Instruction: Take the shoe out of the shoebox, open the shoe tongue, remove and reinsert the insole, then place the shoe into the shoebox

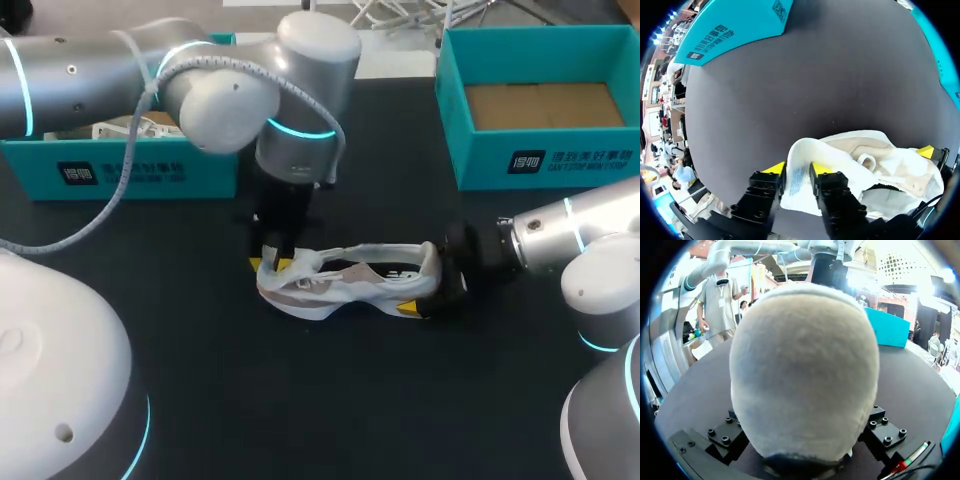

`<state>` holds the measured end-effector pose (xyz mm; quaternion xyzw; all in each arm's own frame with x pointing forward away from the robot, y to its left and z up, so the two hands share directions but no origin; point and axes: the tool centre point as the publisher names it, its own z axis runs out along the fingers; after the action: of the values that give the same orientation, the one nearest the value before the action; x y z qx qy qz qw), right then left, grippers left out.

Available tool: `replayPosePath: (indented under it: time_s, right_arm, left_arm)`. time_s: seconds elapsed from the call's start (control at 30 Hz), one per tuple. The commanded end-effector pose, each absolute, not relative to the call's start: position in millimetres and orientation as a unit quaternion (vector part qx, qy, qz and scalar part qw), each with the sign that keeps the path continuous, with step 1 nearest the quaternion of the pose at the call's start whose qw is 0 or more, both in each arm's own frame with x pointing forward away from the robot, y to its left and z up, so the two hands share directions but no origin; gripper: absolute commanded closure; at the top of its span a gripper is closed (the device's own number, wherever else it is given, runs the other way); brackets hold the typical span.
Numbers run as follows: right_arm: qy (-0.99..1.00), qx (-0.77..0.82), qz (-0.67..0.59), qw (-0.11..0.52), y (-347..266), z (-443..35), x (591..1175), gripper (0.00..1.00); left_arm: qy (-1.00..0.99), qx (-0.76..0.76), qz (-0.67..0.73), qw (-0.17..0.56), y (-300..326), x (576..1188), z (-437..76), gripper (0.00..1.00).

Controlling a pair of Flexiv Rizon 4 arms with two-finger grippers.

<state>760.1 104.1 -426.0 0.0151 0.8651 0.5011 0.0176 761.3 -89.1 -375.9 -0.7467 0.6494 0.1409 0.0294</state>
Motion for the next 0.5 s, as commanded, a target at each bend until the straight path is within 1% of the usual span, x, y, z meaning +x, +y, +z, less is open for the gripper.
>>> replayPosePath:
  time_s: [0.03, 0.27, 0.37, 0.5]
  right_arm:
    - [0.866, 0.016, 0.499, 0.018, 106, -430, 760, 1.00]
    - [0.866, 0.016, 0.499, 0.018, 106, -430, 760, 1.00]
    - [0.866, 0.016, 0.499, 0.018, 106, -430, 760, 1.00]
    - [0.866, 0.016, 0.499, 0.018, 106, -430, 760, 1.00]
  left_arm:
    - [0.659, -0.741, 0.126, 0.016, -75, 757, -363, 0.00]
    - [0.689, -0.716, 0.116, -0.003, -57, 756, -333, 0.00]
    - [0.727, -0.679, 0.099, -0.027, -57, 755, -317, 0.00]
    - [0.782, -0.619, 0.069, -0.038, -64, 756, -297, 0.00]
